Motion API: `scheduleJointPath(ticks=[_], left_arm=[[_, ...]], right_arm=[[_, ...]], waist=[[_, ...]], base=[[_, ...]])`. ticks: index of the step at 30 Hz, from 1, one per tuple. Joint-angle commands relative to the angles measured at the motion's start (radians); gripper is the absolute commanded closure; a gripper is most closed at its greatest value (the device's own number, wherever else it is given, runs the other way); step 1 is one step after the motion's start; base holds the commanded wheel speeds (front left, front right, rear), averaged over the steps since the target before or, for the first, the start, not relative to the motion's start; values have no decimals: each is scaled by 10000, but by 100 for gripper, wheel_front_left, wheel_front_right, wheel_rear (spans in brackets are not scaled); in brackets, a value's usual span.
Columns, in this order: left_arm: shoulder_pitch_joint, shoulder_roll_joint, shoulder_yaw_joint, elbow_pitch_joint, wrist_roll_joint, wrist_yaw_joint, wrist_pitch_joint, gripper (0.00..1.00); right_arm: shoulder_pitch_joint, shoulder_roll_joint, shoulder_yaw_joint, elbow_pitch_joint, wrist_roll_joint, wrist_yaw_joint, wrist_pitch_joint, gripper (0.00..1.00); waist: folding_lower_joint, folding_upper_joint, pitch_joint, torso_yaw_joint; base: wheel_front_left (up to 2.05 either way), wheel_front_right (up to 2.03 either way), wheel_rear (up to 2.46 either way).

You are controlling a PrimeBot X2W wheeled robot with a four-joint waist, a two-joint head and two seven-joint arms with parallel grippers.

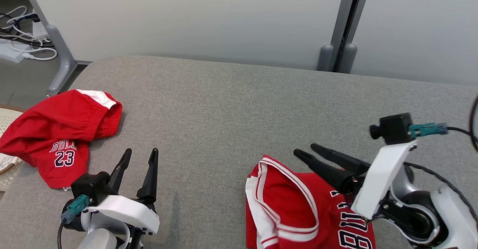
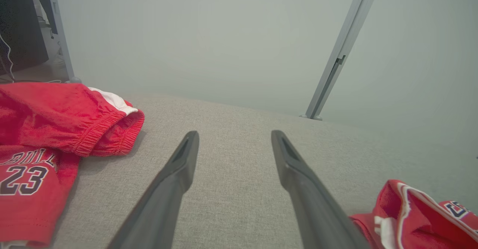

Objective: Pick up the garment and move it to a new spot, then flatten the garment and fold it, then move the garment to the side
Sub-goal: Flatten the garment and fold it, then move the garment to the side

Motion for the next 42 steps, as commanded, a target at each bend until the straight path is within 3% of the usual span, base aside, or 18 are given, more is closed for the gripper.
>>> scheduleJointPath(ticks=[1,11,17,24,42], left_arm=[[107,68,51,-33,-7,47,-10,0],[140,87,20,-203,-49,101,-11,0],[181,160,43,-287,-32,95,-12,0],[-19,203,-56,-344,7,54,15,0],[-179,156,-116,-151,-119,14,18,0]], right_arm=[[115,-149,-200,-202,69,8,-148,0],[1018,-811,-1843,-650,-1238,8,-1315,0],[1884,-558,-2605,231,-2481,8,-2069,0],[1928,-177,-2613,1724,-2707,8,-884,0],[1238,607,-2979,3824,-3361,8,1217,0]], waist=[[0,0,-26,-124],[0,0,-8,-439],[0,0,34,-479],[0,0,274,-392],[0,0,521,239]], base=[[0,0,0],[0,0,0],[0,0,0],[0,0,0],[0,0,0]])
